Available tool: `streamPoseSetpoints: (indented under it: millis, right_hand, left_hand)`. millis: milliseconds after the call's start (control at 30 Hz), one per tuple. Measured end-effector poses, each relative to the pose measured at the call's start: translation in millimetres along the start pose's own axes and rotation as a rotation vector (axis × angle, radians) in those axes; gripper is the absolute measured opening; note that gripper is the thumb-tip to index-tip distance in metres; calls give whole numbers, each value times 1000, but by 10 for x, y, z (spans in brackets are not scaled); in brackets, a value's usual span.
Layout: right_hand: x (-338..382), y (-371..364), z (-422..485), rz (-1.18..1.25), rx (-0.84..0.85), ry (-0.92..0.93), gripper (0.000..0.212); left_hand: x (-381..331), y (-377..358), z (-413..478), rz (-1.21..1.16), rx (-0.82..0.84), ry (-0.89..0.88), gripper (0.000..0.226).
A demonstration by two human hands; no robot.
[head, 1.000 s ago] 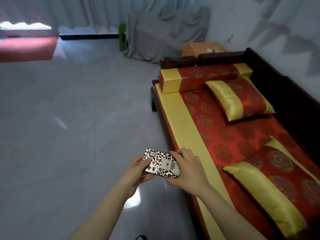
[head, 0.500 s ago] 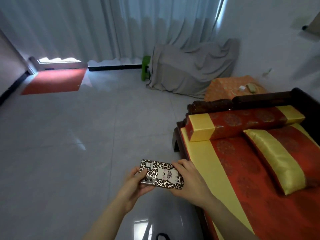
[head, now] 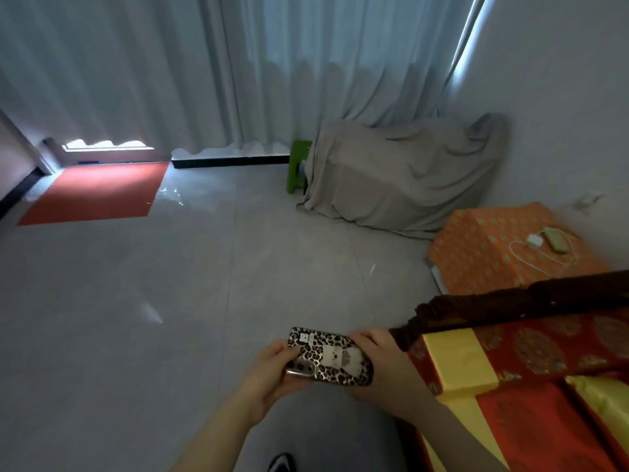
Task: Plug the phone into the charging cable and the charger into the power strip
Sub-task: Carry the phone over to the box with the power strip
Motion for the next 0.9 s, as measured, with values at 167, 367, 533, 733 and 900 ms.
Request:
streamPoseSetpoints:
  millis: [167, 367, 533, 733, 900]
  right_hand:
    - [-375, 558, 1075, -43, -61, -91, 74]
    - [-1239, 1096, 2024, 15, -143, -213, 78]
    - [-2091, 1536, 2874, -13, -179, -254, 81]
    - [-2953, 2210, 3534, 13, -198, -360, 84]
    - [-3625, 2818, 3812, 17, -321, -437, 78]
  left_hand:
    - [-1010, -204, 1083, 51, 83, 39, 9]
    - [-1839, -803, 2420, 180, 206, 96, 11]
    - [-2359, -1320, 3510, 186, 234, 141, 9]
    - [-3040, -2036, 4646, 341, 307, 193, 17]
    - [-3286, -2862, 5474, 394, 408, 261, 22]
Point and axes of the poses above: each hand's wrist, its own z-axis towards the middle knuckle, its own y-axis out of the back of the hand, x = y × z, the point moved 9 cm from there along z, towards the middle knuckle, and after that the axes turned 4 degrees about x, right-handed, at the moved point
